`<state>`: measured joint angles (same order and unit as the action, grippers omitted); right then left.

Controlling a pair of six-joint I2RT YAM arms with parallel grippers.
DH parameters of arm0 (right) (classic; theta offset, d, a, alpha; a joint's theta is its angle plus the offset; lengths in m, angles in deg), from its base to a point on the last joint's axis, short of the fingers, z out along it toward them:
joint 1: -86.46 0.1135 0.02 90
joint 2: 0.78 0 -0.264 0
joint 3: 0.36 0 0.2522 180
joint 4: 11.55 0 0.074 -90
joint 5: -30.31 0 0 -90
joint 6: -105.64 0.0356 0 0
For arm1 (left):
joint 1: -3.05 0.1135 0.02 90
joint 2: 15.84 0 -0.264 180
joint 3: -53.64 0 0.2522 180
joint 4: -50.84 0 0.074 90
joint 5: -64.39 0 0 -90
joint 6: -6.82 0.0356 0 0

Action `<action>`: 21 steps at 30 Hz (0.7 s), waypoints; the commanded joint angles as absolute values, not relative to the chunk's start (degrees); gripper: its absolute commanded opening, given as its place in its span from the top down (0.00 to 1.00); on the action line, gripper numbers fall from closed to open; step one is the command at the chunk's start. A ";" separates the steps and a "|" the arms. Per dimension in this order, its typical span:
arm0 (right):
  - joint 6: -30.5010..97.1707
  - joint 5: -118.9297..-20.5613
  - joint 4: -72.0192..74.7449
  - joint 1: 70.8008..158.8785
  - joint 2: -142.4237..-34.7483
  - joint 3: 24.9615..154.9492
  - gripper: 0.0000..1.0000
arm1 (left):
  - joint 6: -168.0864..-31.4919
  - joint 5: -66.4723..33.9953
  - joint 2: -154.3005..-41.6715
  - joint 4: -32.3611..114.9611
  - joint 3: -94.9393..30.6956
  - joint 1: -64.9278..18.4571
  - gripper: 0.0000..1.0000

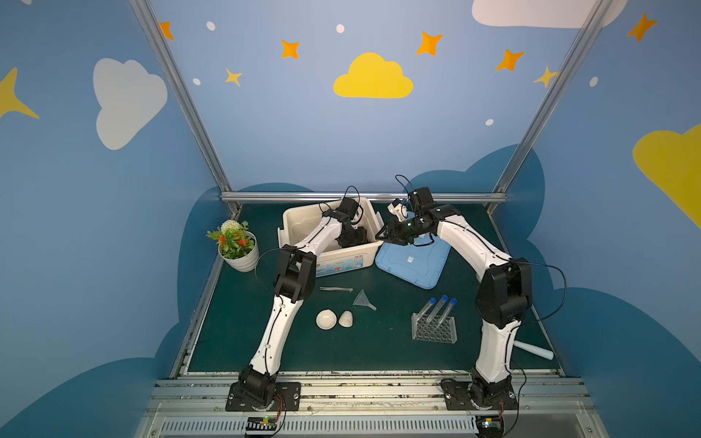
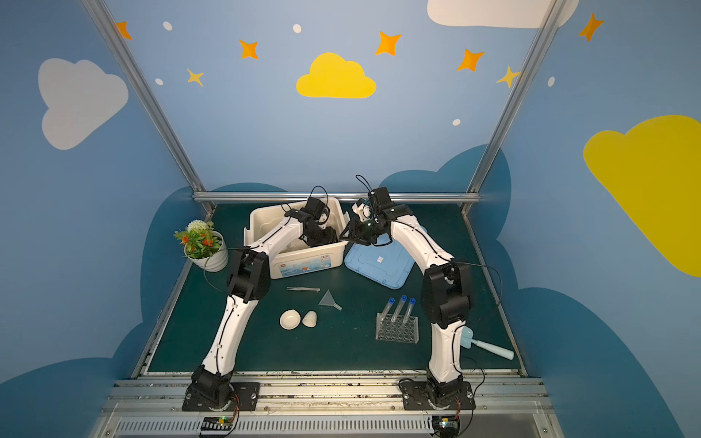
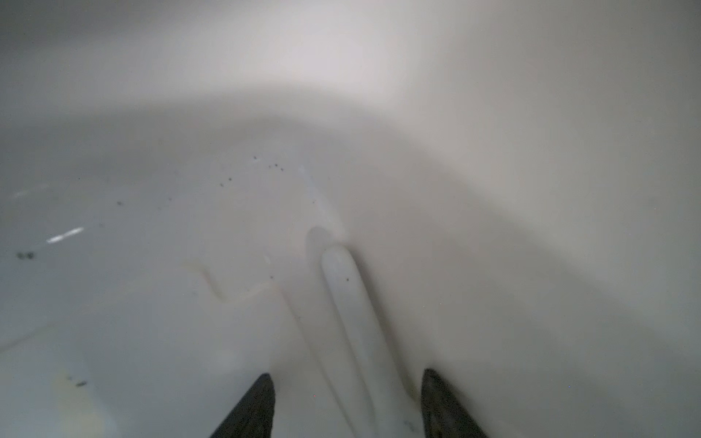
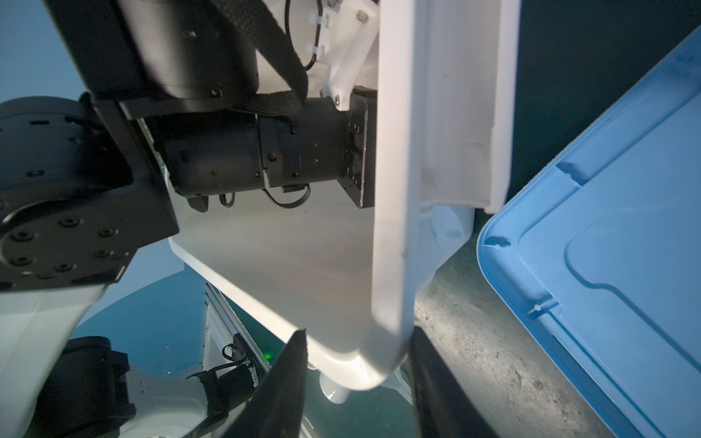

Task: Organize the chemistry lab equipment
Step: 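Move the left gripper back toward the small white cup beside the bowl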

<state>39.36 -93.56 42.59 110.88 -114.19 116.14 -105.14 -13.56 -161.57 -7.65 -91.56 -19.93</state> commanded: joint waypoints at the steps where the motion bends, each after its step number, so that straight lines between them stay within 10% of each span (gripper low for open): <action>1: 38.82 -94.27 43.44 111.02 -111.11 115.64 0.55 | -105.08 -11.81 -156.34 -5.74 -91.42 -20.55 0.29; 12: 38.78 -94.63 43.09 110.93 -110.65 115.44 0.52 | -101.09 -16.92 -143.86 -5.52 -86.70 -20.86 0.00; 21: 38.85 -95.01 42.07 110.89 -109.78 114.48 0.51 | -100.30 -22.61 -123.34 1.41 -64.82 -21.74 0.00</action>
<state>39.23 -93.58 42.83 110.75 -113.03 115.03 -101.33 -19.26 -128.83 -0.90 -70.75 -21.44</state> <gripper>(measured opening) 0.492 0.996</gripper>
